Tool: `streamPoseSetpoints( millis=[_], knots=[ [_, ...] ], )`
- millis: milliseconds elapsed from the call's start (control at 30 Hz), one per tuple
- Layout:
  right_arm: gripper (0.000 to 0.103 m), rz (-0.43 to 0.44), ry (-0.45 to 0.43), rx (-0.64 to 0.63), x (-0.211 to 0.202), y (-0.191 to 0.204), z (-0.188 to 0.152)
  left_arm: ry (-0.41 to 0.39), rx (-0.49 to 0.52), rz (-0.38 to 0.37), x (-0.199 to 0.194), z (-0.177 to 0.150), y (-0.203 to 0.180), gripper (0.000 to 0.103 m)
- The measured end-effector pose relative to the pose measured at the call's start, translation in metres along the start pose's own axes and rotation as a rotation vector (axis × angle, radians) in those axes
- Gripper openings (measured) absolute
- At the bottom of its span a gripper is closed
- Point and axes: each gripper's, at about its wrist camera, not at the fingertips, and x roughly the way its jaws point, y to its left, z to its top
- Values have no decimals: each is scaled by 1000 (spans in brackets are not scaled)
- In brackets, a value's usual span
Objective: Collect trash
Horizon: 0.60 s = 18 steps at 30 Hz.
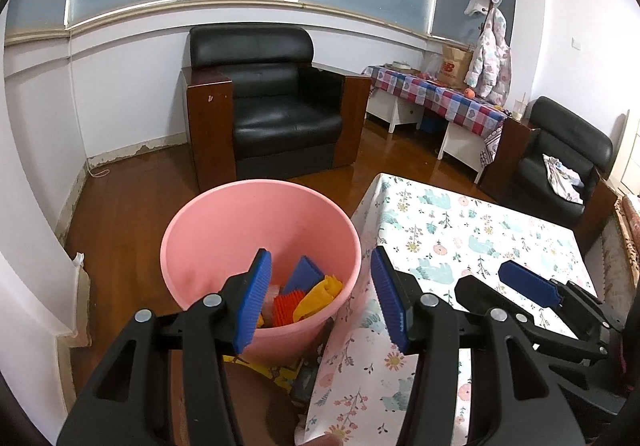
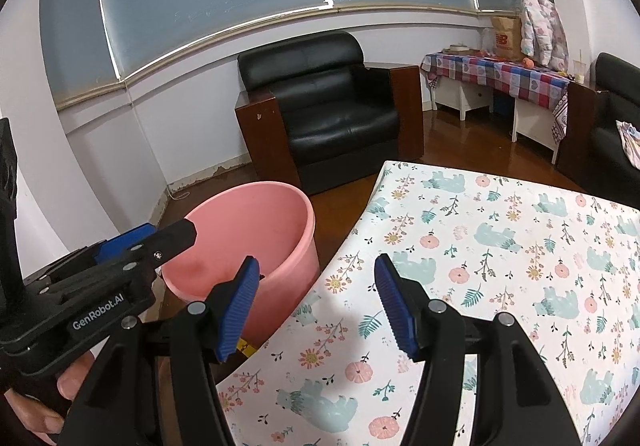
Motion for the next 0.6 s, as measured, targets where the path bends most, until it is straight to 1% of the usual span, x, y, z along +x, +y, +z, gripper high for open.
streamPoseSetpoints(
  millis=[267, 600],
  knots=[
    [59, -4, -9, 2, -4, 0, -1, -18, 15, 12, -4, -2, -4, 52],
    [59, -7, -14, 3, -8, -1, -2, -17, 23, 8, -5, -5, -7, 52]
  ],
)
